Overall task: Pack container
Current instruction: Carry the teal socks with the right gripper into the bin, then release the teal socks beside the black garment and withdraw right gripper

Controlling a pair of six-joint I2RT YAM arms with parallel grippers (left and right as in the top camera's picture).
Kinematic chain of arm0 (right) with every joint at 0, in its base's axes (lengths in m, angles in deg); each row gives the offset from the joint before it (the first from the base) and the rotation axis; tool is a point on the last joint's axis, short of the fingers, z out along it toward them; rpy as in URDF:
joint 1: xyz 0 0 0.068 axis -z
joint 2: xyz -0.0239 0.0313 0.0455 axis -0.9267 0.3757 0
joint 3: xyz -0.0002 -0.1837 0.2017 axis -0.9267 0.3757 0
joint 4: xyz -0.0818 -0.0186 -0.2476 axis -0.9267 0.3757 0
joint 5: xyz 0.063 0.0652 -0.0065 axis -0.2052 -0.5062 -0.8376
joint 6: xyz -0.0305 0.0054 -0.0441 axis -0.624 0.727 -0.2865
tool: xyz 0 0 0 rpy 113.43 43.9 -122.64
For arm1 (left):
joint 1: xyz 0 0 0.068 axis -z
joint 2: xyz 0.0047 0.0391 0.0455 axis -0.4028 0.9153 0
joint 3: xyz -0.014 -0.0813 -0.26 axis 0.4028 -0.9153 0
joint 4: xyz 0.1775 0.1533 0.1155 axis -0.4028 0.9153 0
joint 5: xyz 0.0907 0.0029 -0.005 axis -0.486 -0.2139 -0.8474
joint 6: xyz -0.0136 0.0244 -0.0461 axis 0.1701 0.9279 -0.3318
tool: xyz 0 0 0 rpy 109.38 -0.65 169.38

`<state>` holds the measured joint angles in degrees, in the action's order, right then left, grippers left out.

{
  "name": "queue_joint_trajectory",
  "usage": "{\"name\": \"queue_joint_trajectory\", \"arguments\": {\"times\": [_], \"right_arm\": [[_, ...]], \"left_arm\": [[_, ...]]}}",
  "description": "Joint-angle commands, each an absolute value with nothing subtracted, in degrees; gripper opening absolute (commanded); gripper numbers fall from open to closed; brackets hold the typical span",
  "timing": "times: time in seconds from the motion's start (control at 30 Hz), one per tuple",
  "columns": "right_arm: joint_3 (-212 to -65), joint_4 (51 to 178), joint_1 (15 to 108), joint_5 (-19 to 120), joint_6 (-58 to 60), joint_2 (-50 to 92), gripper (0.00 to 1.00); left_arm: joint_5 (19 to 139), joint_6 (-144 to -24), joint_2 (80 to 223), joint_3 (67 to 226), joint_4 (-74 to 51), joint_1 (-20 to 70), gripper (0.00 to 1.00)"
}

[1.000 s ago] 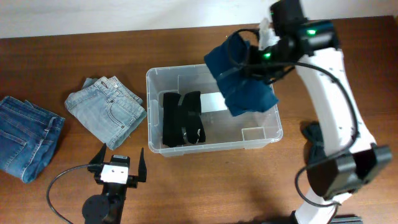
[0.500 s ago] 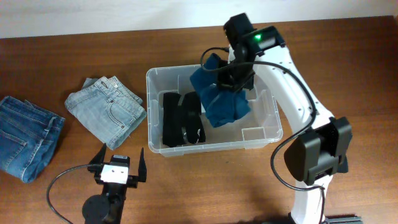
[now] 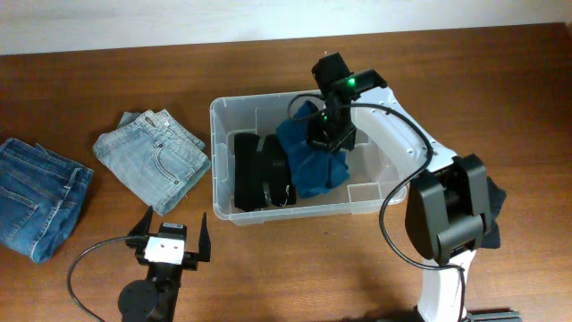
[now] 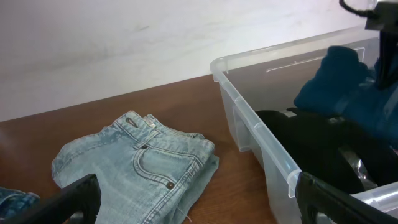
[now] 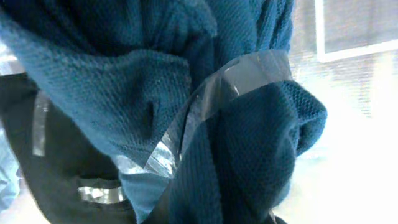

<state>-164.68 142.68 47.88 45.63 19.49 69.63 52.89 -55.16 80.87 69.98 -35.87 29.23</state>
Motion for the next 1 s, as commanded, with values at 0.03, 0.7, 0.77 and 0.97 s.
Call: {"name": "queue_joint_trajectory", "arguments": {"times": [0.03,0.7,0.77,0.97], "right_arm": [[-163.0,142.3,46.0,43.6,18.2,69.6,0.10],[-176.3,148.8,49.0,44.1,2.9,62.7,0.99],[-180.5,152.2,50.8,44.1,1.3,61.1,0.99],[-193.0,164.7,59.2,48.4,0.1,56.9,0.99]], "left_arm": [[53.5,-54.2,80.5,69.3,-36.0,28.9,0.99],[53.5,-54.2,80.5,69.3,-36.0,28.9,0.99],[53.5,-54.2,80.5,69.3,-36.0,28.9,0.99],[53.5,-54.2,80.5,69.3,-36.0,28.9,0.99]]}}
